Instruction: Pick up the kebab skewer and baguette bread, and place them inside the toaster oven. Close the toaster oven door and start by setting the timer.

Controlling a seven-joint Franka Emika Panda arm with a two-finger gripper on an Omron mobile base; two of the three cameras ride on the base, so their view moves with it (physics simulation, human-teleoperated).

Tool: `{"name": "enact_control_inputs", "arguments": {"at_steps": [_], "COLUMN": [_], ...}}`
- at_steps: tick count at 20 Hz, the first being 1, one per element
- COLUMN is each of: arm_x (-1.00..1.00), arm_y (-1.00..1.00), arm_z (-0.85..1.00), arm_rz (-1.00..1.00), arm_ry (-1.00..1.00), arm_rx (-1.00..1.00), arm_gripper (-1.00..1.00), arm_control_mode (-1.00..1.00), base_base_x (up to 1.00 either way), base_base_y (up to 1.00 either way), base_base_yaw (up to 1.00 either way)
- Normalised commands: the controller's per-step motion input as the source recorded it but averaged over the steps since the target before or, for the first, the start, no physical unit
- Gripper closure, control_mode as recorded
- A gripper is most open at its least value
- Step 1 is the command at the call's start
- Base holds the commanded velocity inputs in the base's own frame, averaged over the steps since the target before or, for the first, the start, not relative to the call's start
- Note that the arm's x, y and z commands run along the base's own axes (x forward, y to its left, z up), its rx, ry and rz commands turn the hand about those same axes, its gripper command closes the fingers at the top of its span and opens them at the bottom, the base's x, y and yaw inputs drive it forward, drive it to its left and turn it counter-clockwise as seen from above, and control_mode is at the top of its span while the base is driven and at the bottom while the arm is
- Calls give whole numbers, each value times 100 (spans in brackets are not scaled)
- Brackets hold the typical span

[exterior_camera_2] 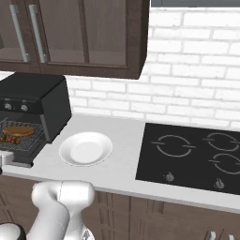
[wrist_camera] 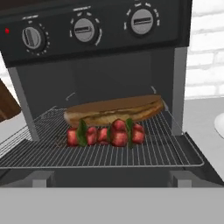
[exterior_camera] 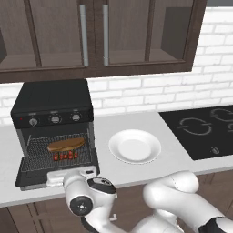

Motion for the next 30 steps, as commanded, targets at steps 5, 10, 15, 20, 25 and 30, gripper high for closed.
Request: {"name": "enact_control_inputs", "arguments": {"at_steps": [5, 10, 15, 20, 25, 30], "arm_x": [24, 11, 0, 0, 0, 0], "arm_y": [3, 23, 35, 14, 0, 0], "arm_z": [1, 0, -1, -3, -8, -4], "arm_rz": [0, 0, 0, 0, 0, 0], "arm_ry": [0, 3, 1, 1, 0, 1], "arm_rx": [0, -1, -4, 0, 0, 0], "arm_gripper": [-100, -100, -100, -100, -100, -100], "arm_control_mode": [-100, -100, -100, -100, -100, -100], "base_base_x": [0, 0, 0, 0, 0, 0], "base_base_y": [0, 0, 0, 0, 0, 0], "base_base_yaw": [0, 0, 0, 0, 0, 0]}}
